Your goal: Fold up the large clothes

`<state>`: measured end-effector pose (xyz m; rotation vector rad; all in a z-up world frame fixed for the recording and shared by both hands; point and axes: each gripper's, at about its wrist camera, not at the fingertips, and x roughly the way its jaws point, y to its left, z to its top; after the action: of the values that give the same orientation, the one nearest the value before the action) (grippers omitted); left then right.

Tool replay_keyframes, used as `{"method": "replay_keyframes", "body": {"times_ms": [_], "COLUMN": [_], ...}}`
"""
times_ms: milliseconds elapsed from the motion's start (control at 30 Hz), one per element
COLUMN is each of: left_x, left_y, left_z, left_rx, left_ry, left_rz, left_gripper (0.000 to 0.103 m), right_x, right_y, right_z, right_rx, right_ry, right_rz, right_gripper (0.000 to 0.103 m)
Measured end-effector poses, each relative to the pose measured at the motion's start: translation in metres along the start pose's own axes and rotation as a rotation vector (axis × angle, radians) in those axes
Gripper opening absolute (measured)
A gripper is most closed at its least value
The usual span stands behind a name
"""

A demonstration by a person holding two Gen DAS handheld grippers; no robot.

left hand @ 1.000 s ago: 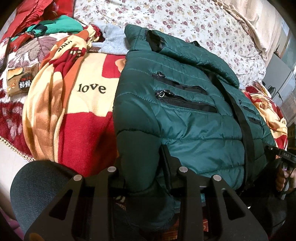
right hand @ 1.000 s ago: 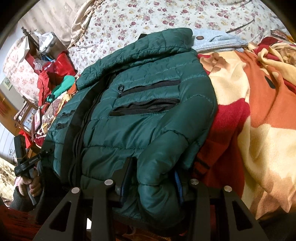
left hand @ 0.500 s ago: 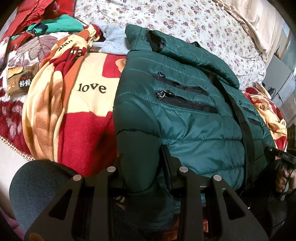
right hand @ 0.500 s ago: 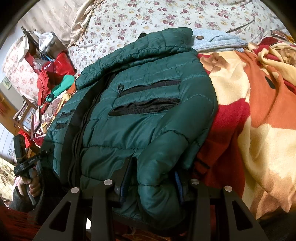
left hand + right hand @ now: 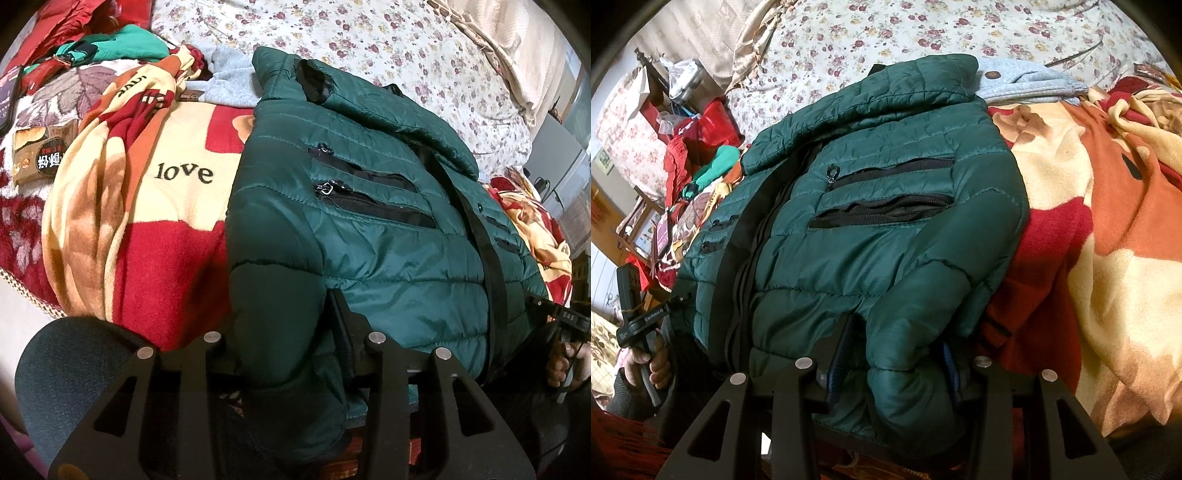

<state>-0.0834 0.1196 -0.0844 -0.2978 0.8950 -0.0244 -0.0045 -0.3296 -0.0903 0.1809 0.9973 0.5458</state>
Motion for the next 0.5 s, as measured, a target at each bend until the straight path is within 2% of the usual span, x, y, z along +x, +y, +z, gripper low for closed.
{"method": "replay_keyframes", "body": {"times_ms": [167,200,333,500], "left_x": [0.0,0.0,-0.007,-0.024], "left_y": [-0.001,-0.002,-0.005,-0.011], "left_z": [0.0,-0.001,-0.001,-0.003], "left_rx": [0.006,0.01,0.021,0.03], "left_ry": [-0.002,-0.004,-0.033,-0.065], "left_rz": [0.005,0.007,0.004,-0.01], "left_gripper": [0.037,0.033,0.016,0.011], "right_x": [0.0,-0.001,-0.011,-0.038], "right_y": [0.0,0.001,0.006,0.013], "right_z": [0.0,0.0,0.0,0.003], "right_rx": [-0.004,-0.006,-0.023,-0.043], "right_ry": [-0.002,-0.004,-0.039,-0.12], "right_rz": [-0.003,-0.006,-0.037,-0.027], "right_gripper": [0.042,0.041,0.023,0.017]}}
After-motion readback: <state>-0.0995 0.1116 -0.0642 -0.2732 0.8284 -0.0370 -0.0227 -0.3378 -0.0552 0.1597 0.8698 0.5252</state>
